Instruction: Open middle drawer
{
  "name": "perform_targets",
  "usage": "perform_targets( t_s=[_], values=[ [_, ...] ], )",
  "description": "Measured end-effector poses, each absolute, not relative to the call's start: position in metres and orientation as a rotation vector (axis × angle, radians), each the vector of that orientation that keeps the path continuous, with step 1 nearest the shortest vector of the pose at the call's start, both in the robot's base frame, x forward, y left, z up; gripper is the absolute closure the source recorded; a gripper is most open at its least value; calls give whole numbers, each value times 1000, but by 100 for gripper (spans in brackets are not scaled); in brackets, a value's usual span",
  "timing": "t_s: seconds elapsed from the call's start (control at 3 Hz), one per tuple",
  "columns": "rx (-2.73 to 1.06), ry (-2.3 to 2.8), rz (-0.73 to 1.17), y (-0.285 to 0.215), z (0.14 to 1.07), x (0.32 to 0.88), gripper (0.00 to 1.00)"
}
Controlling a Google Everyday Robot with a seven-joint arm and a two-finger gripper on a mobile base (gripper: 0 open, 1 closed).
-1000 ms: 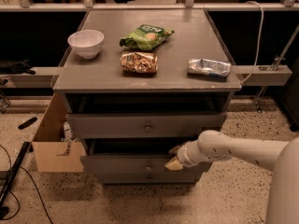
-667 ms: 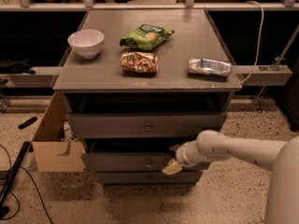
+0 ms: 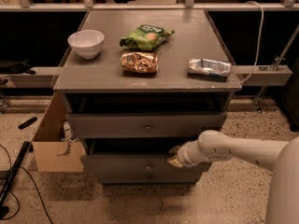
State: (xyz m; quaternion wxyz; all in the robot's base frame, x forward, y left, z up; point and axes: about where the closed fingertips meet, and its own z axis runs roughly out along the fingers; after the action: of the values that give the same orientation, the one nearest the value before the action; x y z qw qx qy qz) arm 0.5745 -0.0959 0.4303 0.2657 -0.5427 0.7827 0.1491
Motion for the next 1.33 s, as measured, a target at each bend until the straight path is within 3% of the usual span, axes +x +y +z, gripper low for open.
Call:
perform_targets(
  t_s=[0.33,0.67,1.33],
  values=[
    [-1465,2114,407,-96,435,573,100],
    [-1475,2126,430,-99,437,559,100],
    [-1475,2126,430,-99,437,559,59]
  ],
)
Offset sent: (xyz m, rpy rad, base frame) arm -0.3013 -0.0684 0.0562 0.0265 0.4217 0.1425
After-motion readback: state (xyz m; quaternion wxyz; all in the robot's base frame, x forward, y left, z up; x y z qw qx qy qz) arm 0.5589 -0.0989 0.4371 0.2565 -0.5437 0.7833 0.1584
